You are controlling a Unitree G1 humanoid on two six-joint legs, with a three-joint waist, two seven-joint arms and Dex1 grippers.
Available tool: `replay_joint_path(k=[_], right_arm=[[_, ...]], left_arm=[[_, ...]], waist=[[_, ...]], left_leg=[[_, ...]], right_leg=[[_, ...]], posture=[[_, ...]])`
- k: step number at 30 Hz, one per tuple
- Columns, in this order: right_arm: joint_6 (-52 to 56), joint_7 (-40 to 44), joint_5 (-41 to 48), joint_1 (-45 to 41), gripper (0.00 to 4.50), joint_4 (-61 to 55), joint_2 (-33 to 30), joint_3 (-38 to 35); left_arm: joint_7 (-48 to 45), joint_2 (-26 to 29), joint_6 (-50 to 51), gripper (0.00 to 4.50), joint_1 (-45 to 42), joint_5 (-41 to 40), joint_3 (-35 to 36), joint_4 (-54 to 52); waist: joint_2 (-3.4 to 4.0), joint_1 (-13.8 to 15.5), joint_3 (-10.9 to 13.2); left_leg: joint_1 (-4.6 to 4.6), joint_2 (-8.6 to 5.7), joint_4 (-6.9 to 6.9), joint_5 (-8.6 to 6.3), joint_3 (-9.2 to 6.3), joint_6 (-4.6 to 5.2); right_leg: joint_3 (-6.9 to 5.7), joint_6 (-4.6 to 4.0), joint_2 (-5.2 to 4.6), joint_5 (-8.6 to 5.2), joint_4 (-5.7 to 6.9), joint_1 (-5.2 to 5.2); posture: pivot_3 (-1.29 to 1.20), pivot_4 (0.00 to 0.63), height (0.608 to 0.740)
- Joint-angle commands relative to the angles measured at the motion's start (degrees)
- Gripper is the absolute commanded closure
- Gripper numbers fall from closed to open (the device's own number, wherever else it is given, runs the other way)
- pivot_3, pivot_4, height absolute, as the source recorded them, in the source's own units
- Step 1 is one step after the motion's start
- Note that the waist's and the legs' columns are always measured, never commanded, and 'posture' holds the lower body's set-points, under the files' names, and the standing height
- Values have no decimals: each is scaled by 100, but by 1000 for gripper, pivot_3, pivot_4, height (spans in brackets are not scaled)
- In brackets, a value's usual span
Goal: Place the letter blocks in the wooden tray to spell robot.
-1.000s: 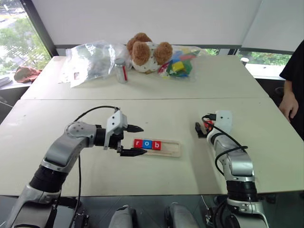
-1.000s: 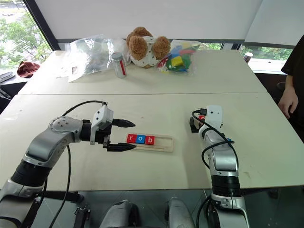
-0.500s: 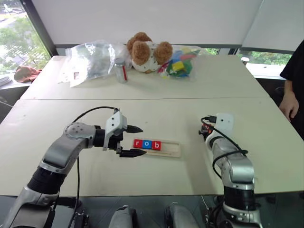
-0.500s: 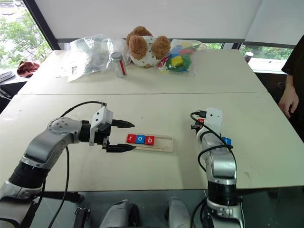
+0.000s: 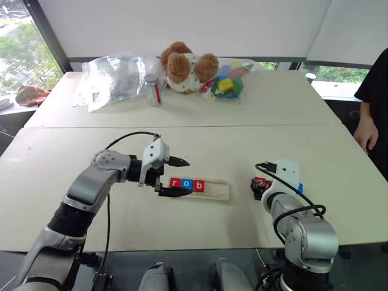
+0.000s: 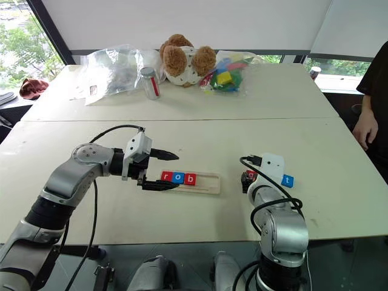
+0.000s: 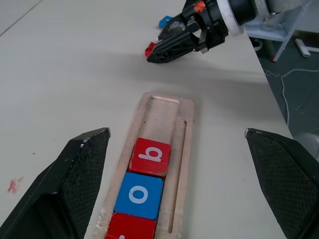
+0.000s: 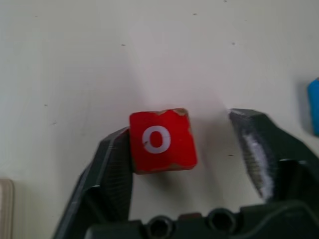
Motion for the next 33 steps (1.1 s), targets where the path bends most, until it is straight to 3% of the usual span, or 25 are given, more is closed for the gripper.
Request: replay_joint_path(k=[1,5,7,10,15,21,25,33], right_arm=[[206,128,64,-91,76,-84,-48,44],[72,421,162,-257,76,-519,-422,44],[-653,960,187,-326,76,-718,-1365,501],[-1664,2131,902,-436,76,-620,-1874,355],[-3757,4946,1684,-192,76,1030,-3514,109],[-6050,7403,1458,-430,76,3784,-4856,710],[-7012,7865,1173,-1058,76,5077,-4933,1029],[-7926,8260,921,-1535,76,6352,-4794,1230]], left_arm=[[-45,36,-116,0,-82,-12,103,-91],[-89,105,-152,0,-40,11,152,-41],[-132,154,-197,0,-56,18,182,42],[-197,224,-256,0,-83,11,191,128],[-359,313,-255,0,-105,-23,165,105],[-133,318,-240,0,75,-48,264,-202],[48,484,-6,0,377,-100,403,-536],[321,724,324,0,800,-209,664,-1040]], waist=[[-1,-5,0],[1,25,0],[7,27,5],[2,22,2],[-2,69,4],[-7,63,8],[-4,10,11],[-3,67,12]], left_leg=[[1,0,1,0,1,0],[-1,0,1,0,0,0],[-5,-2,1,0,0,1],[-7,-8,4,-4,4,8],[-6,-6,0,-10,-4,17],[-1,-16,13,-18,4,33],[6,-5,8,-19,3,33],[10,2,10,-17,-2,30]], right_leg=[[1,0,0,0,1,0],[1,0,0,0,1,0],[1,0,-3,0,-3,-2],[3,1,-8,0,-6,-4],[2,2,0,-1,-13,4],[8,4,-13,0,-22,21],[15,4,1,-1,-18,15],[23,4,-4,-1,-6,10]], posture=[[0,150,740],[0,150,740],[0,150,740],[0,150,740],[0,150,740],[0,150,740],[0,150,740],[0,150,740]])
